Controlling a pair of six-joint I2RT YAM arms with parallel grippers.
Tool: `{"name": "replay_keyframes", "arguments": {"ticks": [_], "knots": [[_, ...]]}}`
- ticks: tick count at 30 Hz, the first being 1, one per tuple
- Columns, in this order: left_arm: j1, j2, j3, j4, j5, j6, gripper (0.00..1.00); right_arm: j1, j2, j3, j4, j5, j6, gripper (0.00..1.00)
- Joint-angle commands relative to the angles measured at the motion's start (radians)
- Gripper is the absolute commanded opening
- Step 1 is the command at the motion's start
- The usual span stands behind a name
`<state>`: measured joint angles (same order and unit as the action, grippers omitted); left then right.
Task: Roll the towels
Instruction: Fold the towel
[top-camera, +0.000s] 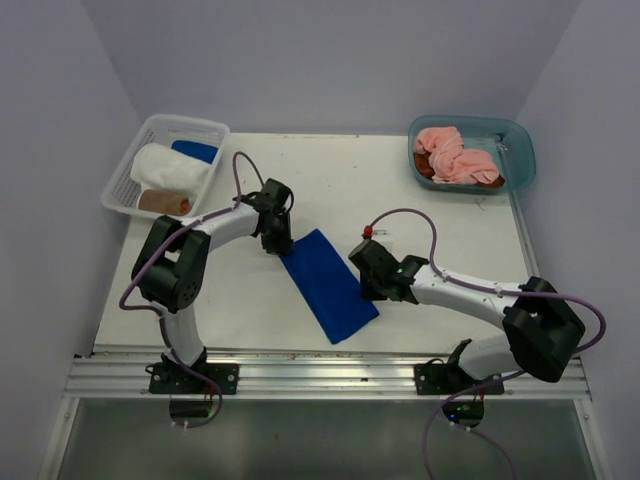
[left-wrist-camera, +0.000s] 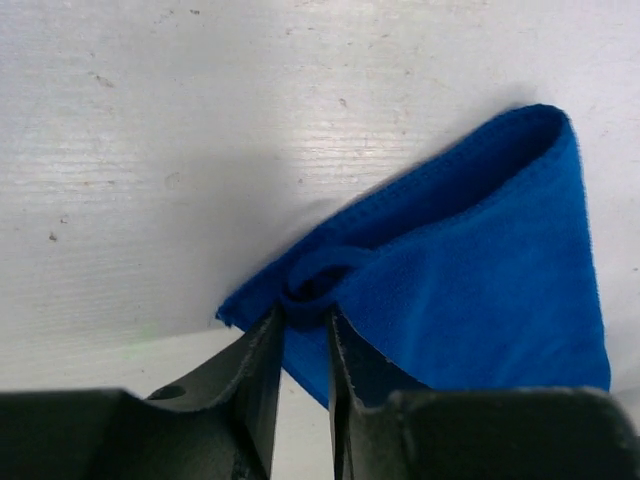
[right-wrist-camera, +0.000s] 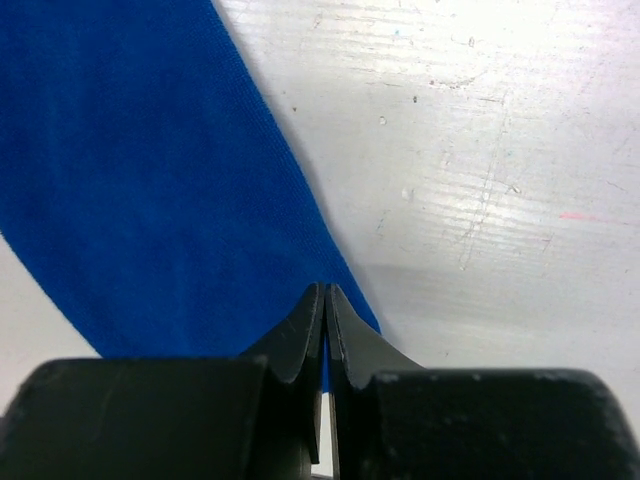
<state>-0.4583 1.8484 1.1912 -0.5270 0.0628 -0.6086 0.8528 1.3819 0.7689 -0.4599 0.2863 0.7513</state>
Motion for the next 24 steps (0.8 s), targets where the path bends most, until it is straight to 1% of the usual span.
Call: {"name": "replay_keyframes", "arguments": {"ticks": [1,6,7,9,10,12,13,15,17,20,21,22,24], "knots": [[0.007,0.073,0.048,0.042,-0.003,0.010,0.25,-0.018,0.034,0.035,0.006,0.025,-0.029,0.04],[0.010,0.172,0.137,0.015,-0.006,0.030,0.22,-0.020,0.040,-0.037,0.082,-0.041,-0.004,0.04],[0.010,0.187,0.190,-0.004,-0.003,0.033,0.21,-0.017,0.046,-0.052,0.099,-0.050,0.017,0.03],[0.010,0.235,0.247,-0.019,-0.001,0.041,0.21,-0.009,0.060,-0.092,0.148,-0.099,0.040,0.01],[0.010,0.250,0.316,-0.045,-0.001,0.047,0.21,0.000,0.075,-0.101,0.165,-0.110,0.066,0.00],[0.010,0.302,0.387,-0.077,-0.004,0.062,0.19,0.046,0.083,-0.117,0.179,-0.111,0.094,0.00],[0.010,0.319,0.447,-0.103,-0.006,0.069,0.19,0.066,0.086,-0.117,0.175,-0.102,0.129,0.00],[0.009,0.316,0.484,-0.122,-0.014,0.082,0.20,0.120,0.074,-0.117,0.152,-0.058,0.169,0.00],[0.009,0.284,0.495,-0.125,-0.026,0.101,0.23,0.150,0.037,-0.122,0.147,-0.036,0.204,0.00],[0.007,0.224,0.476,-0.137,-0.031,0.136,0.36,0.154,-0.030,-0.126,0.124,0.017,0.210,0.01],[0.007,0.209,0.470,-0.157,-0.040,0.144,0.45,0.152,-0.046,-0.122,0.104,0.031,0.204,0.02],[0.003,0.174,0.452,-0.166,-0.050,0.148,0.48,0.153,-0.064,-0.117,0.089,0.075,0.204,0.03],[0.000,0.129,0.423,-0.176,-0.058,0.152,0.54,0.154,-0.105,-0.096,0.025,0.115,0.204,0.05]]}}
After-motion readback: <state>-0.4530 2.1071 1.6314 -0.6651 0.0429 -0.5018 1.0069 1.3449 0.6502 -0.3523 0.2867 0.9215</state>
